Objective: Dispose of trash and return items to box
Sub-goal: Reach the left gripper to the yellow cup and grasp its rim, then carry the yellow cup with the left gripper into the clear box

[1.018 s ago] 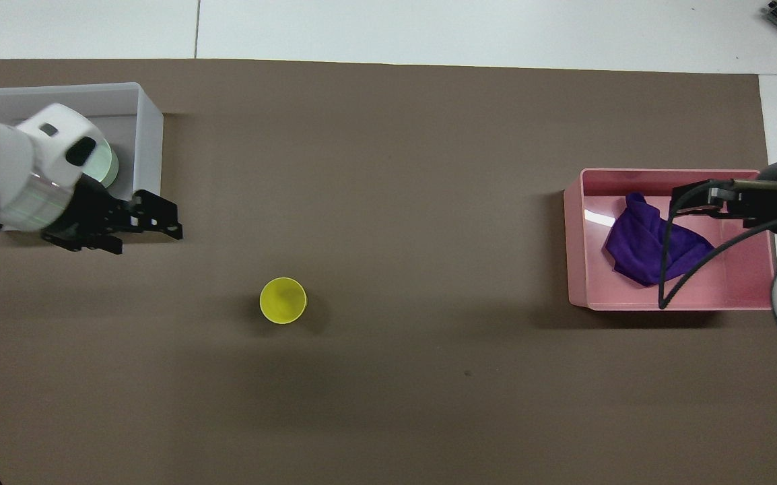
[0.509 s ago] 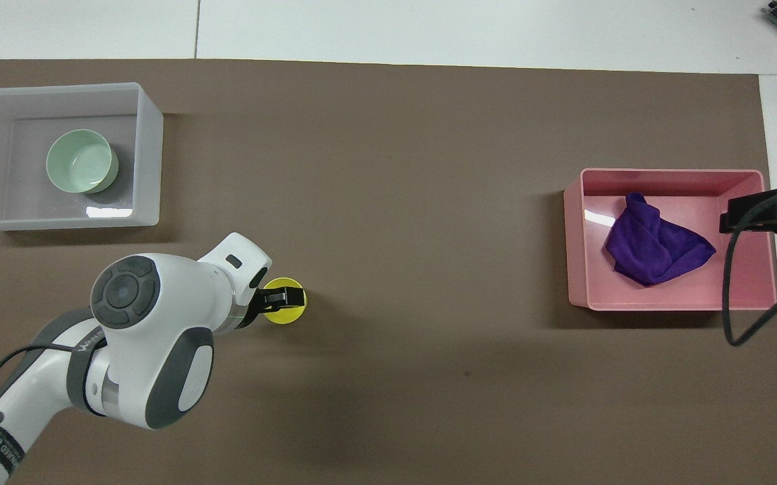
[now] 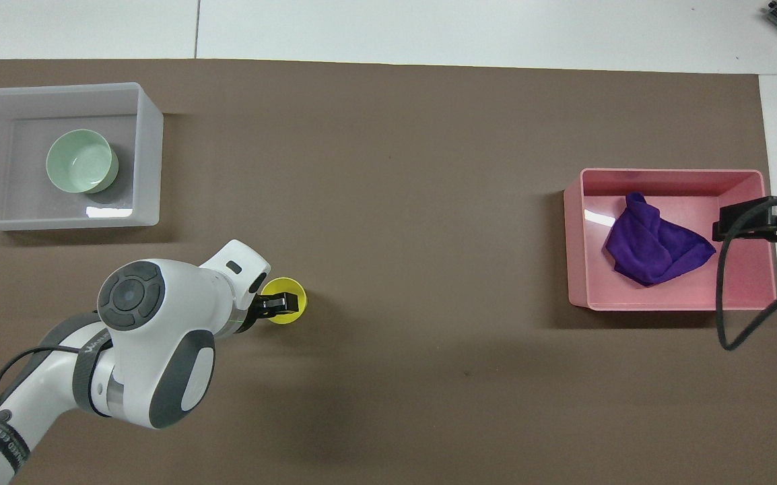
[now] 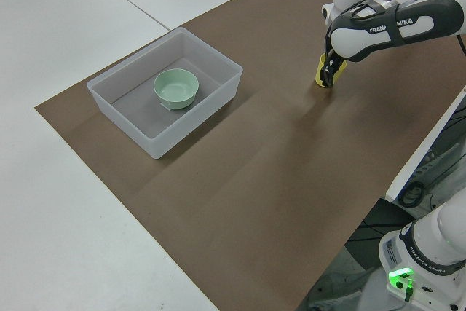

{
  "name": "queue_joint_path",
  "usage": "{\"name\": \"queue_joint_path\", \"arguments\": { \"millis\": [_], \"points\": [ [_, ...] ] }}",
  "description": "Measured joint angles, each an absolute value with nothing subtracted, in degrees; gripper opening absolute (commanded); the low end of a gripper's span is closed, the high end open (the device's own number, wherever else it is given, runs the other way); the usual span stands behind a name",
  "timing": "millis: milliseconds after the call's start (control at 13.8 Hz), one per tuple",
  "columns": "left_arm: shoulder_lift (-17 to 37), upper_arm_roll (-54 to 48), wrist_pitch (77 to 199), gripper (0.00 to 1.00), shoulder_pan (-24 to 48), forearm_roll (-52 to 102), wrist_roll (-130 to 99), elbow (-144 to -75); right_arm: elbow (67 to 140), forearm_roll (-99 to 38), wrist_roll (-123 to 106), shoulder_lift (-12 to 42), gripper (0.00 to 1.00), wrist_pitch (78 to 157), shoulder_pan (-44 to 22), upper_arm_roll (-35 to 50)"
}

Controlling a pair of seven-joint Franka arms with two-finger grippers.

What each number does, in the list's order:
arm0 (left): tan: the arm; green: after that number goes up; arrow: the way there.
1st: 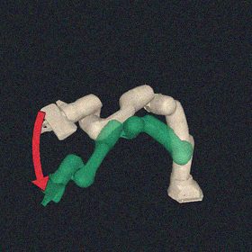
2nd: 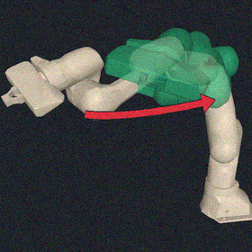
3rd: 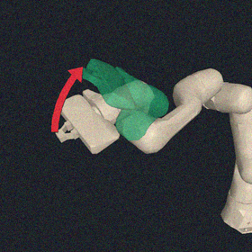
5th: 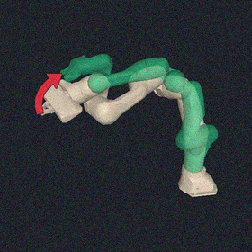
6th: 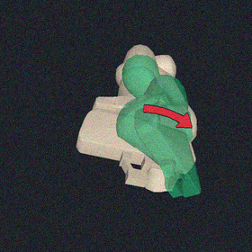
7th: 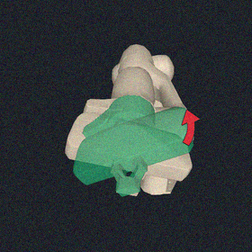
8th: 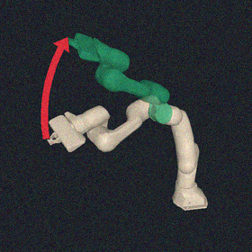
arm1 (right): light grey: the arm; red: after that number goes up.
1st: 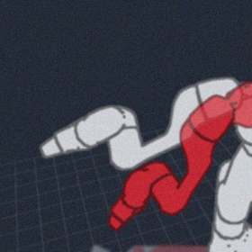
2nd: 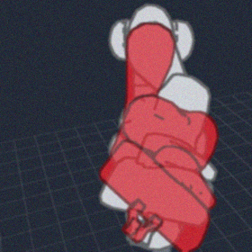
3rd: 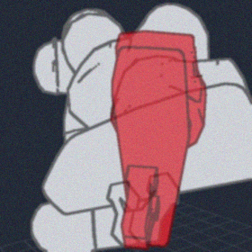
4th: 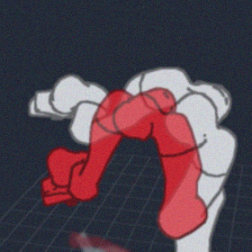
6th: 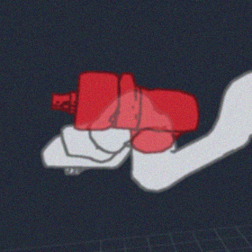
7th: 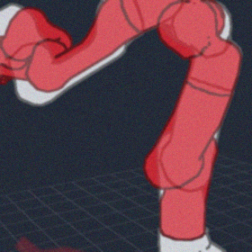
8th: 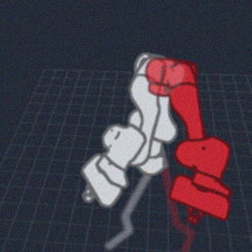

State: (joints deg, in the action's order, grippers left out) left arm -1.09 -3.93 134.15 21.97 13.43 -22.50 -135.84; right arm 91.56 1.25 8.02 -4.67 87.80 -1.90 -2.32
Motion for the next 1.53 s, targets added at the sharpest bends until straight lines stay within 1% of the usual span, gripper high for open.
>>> {"name": "queue_joint_path", "arguments": {
  "millis": [218,364,436,655,800,873,1018,1091,1164,1236,1382,1527],
  "points": [
    [-1.1,-3.5,129.7,0.0,20.9,13.4,-23.8,-132.3,92.2,1.3,5.1,-4.9,1.0,87.8,-1.9,-2.4],
    [-1.2,-3.2,123.9,0.0,18.7,13.4,-24.1,-127.9,92.3,1.3,5.0,-5.0,1.0,87.8,-1.9,-2.4],
    [-1.3,-3.1,119.2,0.0,17.0,13.4,-24.1,-124.6,92.4,1.3,5.0,-5.0,1.0,87.8,-1.9,-2.4],
    [-1.8,-2.8,104.6,0.0,10.2,13.4,-23.9,-112.8,92.5,1.3,5.0,-5.2,1.0,87.8,-1.9,-2.4],
    [-2.0,-2.7,98.9,0.0,4.9,13.0,-23.7,-105.9,92.6,1.3,5.0,-5.3,1.0,87.8,-1.9,-2.4],
    [-2.0,-2.6,98.0,0.0,2.1,12.4,-23.1,-103.5,92.7,1.3,5.0,-5.3,1.0,87.8,-1.9,-2.4],
    [-1.6,-2.4,97.8,0.0,-3.3,10.6,-17.8,-101.5,92.8,1.3,5.0,-5.4,1.0,87.8,-1.9,-2.4],
    [-0.6,-2.3,97.9,0.0,-5.6,9.8,-14.3,-101.0,92.8,1.3,5.0,-5.4,1.0,87.8,-1.9,-2.4],
    [1.5,-2.3,98.2,0.0,-7.9,9.5,-10.9,-99.7,92.8,1.3,5.0,-5.4,1.0,87.8,-1.9,-2.4],
    [4.5,-2.2,98.8,0.0,-9.8,9.3,-8.5,-97.2,92.8,1.3,5.0,-5.4,1.0,87.8,-1.9,-2.4],
    [12.1,-2.2,100.5,0.0,-12.4,7.8,-6.1,-89.8,92.9,1.3,5.0,-5.4,1.0,87.8,-1.9,-2.4],
    [18.7,-2.3,105.1,0.0,-13.6,6.9,-5.6,-84.3,92.9,1.3,5.0,-5.4,1.0,87.8,-1.9,-2.4]
  ]
}}
